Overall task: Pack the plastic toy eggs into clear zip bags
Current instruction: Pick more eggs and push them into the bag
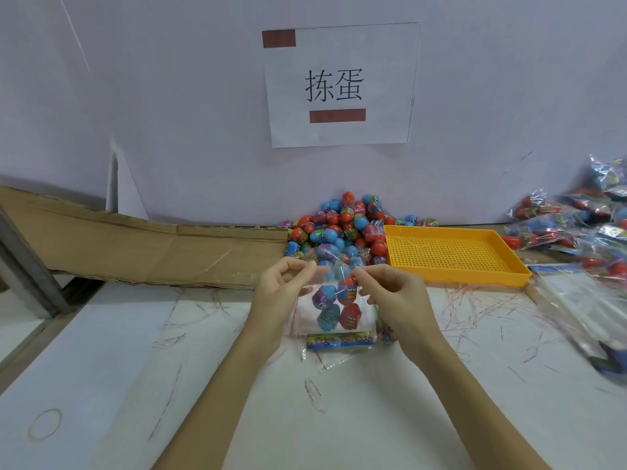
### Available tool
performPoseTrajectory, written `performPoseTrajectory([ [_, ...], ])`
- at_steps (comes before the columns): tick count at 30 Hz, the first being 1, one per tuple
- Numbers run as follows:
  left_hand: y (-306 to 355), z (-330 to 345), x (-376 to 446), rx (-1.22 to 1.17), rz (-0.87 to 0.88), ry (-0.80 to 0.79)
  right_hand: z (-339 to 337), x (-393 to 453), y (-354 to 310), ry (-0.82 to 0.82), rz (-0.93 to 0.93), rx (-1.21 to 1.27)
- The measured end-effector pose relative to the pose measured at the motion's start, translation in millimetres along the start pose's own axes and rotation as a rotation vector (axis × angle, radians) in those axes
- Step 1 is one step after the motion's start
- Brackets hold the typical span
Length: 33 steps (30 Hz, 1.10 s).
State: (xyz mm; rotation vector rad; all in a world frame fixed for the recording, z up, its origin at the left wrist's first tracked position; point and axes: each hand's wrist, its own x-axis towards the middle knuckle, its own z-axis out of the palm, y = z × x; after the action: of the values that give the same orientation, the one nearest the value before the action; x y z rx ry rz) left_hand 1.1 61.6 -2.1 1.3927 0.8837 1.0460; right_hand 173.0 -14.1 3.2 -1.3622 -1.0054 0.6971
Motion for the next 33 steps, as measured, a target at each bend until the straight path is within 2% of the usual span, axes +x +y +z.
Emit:
performPoseTrajectory([
  [4, 1, -10, 3, -0.135, -0.094, -0.02, -3, 2, 1, 0.021, 0.006, 0.026],
  [7, 0, -10, 2, -0.128, -0.126, -0.053, -4, 3, 2, -0.011, 0.024, 0.039],
  [14, 4, -18, 3, -0.148, -0.109, -0.07, -13, 6, 1, -0.036, 0.078, 0.055],
  [20, 0, -22, 6, -0.13, -0.091, -0.056, -16, 5, 0, -0.088, 0.023, 0.037],
  [33, 5, -38, 7, 0.001, -0.03, -0.129, -22, 9, 0, -0.145, -0.01, 0.038],
])
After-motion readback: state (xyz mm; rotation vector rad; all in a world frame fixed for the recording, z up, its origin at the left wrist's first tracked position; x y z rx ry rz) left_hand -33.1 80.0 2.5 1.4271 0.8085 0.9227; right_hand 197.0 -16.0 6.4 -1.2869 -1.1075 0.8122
